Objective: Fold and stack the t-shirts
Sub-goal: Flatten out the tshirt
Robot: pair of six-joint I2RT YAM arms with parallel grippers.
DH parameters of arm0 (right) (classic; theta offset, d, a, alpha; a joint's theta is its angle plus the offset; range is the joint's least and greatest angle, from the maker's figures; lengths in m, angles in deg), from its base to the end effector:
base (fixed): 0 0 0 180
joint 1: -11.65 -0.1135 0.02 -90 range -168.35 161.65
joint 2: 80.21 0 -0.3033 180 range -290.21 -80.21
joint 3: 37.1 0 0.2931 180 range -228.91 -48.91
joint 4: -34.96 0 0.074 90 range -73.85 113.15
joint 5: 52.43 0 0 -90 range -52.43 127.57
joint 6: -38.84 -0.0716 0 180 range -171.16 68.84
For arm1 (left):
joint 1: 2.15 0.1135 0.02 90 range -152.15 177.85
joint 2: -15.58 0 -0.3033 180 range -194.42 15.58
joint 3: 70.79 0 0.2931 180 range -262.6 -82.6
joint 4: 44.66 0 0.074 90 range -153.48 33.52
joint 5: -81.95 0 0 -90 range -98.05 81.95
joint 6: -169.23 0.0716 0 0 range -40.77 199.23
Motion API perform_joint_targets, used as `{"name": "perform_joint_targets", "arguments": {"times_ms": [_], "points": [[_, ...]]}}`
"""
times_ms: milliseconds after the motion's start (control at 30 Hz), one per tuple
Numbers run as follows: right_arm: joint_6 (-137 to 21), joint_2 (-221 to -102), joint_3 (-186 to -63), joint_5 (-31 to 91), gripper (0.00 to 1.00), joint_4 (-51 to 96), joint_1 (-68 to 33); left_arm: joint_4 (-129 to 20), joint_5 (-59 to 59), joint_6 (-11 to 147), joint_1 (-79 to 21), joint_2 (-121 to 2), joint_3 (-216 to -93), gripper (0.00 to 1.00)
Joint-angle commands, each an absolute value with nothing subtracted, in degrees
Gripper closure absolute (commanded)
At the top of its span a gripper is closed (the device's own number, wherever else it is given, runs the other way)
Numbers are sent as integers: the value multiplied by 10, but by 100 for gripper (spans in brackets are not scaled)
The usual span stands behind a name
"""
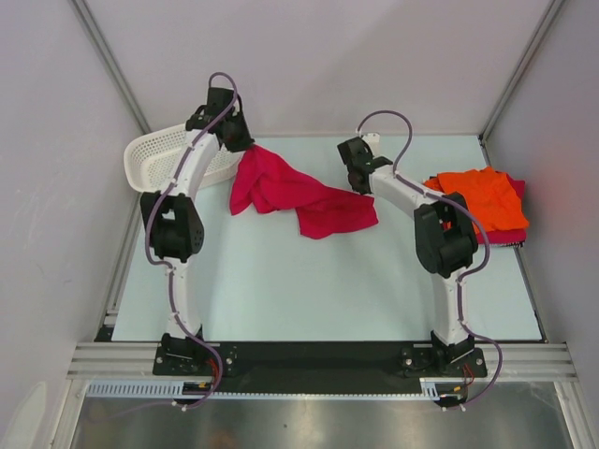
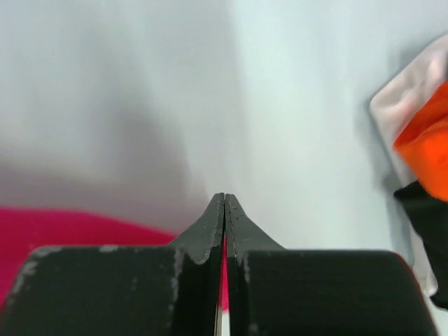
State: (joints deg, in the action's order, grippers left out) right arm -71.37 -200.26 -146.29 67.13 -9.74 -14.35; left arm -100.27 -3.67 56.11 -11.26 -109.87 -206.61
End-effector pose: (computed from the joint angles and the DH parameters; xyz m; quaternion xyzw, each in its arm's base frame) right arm 0.4980 0.2036 0.2084 0.0288 0.9262 -0.1118 0.3589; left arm 0.5783 -0.0983 0.3101 -0.0982 0.9189 -0.1396 0.3557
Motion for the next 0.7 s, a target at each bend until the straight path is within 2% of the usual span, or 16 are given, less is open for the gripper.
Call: {"name": "perform_joint_targets", "arguments": {"times_ms": [0, 33, 67, 133, 233, 267, 300, 333, 400, 500, 667], "points": [[-677, -2011, -1444, 805, 100, 50, -163, -924, 9, 545, -106, -1114, -2112, 67], [-674, -2018, -1460, 809, 100, 54, -164, -925, 13, 538, -102, -1120, -2116, 49], [-673, -2023, -1473, 816, 100, 50, -165, -931, 10, 533, -101, -1127, -2119, 27], [-664, -2028, -1515, 816, 100, 21, -166, -946, 7, 536, -100, -1123, -2109, 2], [-648, -2019, -1554, 772, 93, -44, -167, -949, 6, 560, -99, -1091, -2061, 1], [-631, -2005, -1566, 714, 92, -59, -167, -949, 9, 565, -100, -1067, -2044, 0], [-629, -1992, -1564, 682, 75, -81, -167, -946, 14, 569, -100, -1055, -2005, 0], [-625, -1981, -1560, 648, 70, -93, -167, -944, 18, 577, -100, -1042, -1984, 0], [-623, -1937, -1529, 539, 49, -113, -161, -942, 27, 581, -101, -1011, -1921, 0], [-632, -1885, -1479, 425, 30, -127, -158, -930, 36, 589, -103, -974, -1824, 0], [-626, -1878, -1442, 387, 28, -160, -191, -901, 50, 597, -111, -932, -1690, 0]]}}
